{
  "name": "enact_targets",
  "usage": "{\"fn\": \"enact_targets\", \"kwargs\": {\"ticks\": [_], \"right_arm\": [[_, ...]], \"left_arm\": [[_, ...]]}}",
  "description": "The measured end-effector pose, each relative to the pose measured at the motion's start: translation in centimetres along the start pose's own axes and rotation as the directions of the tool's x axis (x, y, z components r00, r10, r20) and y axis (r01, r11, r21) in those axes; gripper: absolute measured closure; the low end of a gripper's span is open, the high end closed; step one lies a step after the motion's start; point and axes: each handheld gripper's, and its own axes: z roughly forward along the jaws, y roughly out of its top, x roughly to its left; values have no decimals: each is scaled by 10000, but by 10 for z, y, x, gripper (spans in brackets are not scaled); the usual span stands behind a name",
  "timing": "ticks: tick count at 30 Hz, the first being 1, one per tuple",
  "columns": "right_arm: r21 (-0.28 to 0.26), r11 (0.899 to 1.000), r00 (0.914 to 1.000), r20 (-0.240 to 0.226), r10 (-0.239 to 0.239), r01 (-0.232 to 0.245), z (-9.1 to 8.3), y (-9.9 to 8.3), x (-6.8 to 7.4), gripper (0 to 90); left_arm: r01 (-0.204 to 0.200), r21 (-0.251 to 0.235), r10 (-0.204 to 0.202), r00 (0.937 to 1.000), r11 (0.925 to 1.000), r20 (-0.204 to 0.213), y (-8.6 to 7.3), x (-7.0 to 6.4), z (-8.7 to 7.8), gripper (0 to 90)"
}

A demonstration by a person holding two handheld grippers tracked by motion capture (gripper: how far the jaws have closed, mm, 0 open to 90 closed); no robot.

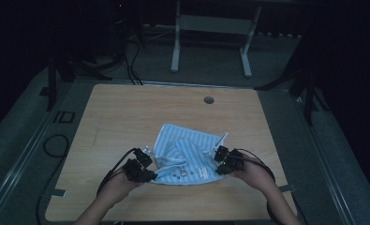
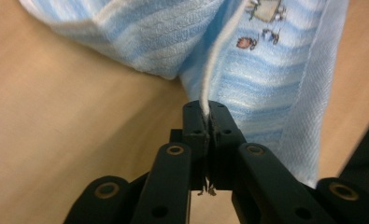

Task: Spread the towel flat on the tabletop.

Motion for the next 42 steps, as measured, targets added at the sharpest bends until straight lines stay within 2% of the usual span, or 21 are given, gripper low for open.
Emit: {"fn": "enact_targets", "kwargs": {"ticks": [5,6,7,9,12,14,16,18,20,25,26,28,29,30,31,33,34,36,37,40,42], "right_arm": [[342,9994,10000,3,40,-40,12,-12,9,867],[437,9990,9999,-102,104,-99,13,-14,9,848],[513,9986,9999,-23,98,-96,14,-15,10,804],[407,9991,9999,84,104,-108,8,-17,11,727],[-174,9997,9991,371,182,-176,-11,-17,11,600],[-575,9980,9973,670,286,-248,-24,-12,8,577],[-848,9955,9961,744,480,-417,-33,-5,2,544],[-1104,9926,9944,871,594,-496,-37,5,-3,536],[-1106,9920,9959,590,682,-614,-33,16,-10,534],[-616,9914,9926,314,1174,-1153,-4,38,-24,495],[-562,9910,9921,236,1230,-1215,1,41,-25,492],[-449,9915,9923,154,1226,-1218,11,46,-23,489],[-404,9926,9933,93,1148,-1144,15,48,-22,491],[-346,9944,9949,114,1001,-997,19,49,-20,530],[-256,9961,9963,180,845,-840,21,50,-18,608],[-53,9975,9975,-38,711,-711,25,51,-16,754],[34,9976,9976,-46,689,-689,24,51,-14,828],[49,9984,9985,13,555,-555,21,51,-14,847],[39,9986,9986,-3,523,-523,19,51,-14,852],[2,9987,9986,121,505,-505,10,48,-16,854],[-140,9983,9983,160,566,-563,2,46,-18,855]], "left_arm": [[-186,420,177,9996,9989,219,-14,-8,10,785],[-296,527,271,9985,9982,466,-15,-8,11,746],[-419,508,395,9981,9978,462,-15,-10,10,686],[-395,388,384,9988,9985,297,-13,-11,4,572],[-742,-125,740,9971,9972,-163,-3,-20,-11,446],[-1153,-379,1141,9929,9926,-335,6,-28,-17,398],[-1516,-533,1489,9875,9870,-521,17,-37,-17,377],[-1734,-570,1696,9833,9832,-661,27,-44,-11,359],[-1809,-520,1762,9807,9821,-846,35,-49,0,344],[-1700,-285,1662,9806,9850,-1039,49,-54,31,285],[-1788,-128,1761,9774,9838,-1172,50,-55,37,280],[-1773,58,1766,9759,9841,-1282,52,-56,47,268],[-1866,184,1873,9721,9823,-1411,52,-57,52,266],[-1972,236,1985,9678,9801,-1548,52,-57,56,269],[-2036,185,2038,9648,9789,-1661,52,-56,58,330],[-2081,82,2058,9595,9781,-1925,52,-52,58,521],[-2043,0,2004,9603,9789,-1940,52,-50,56,667],[-1940,-235,1872,9672,9807,-1717,53,-44,49,838],[-1849,-390,1762,9705,9820,-1644,53,-41,45,860],[-1695,-806,1531,9720,9822,-1783,52,-35,31,866],[-1509,-1111,1299,9757,9823,-1766,50,-29,21,865]]}}
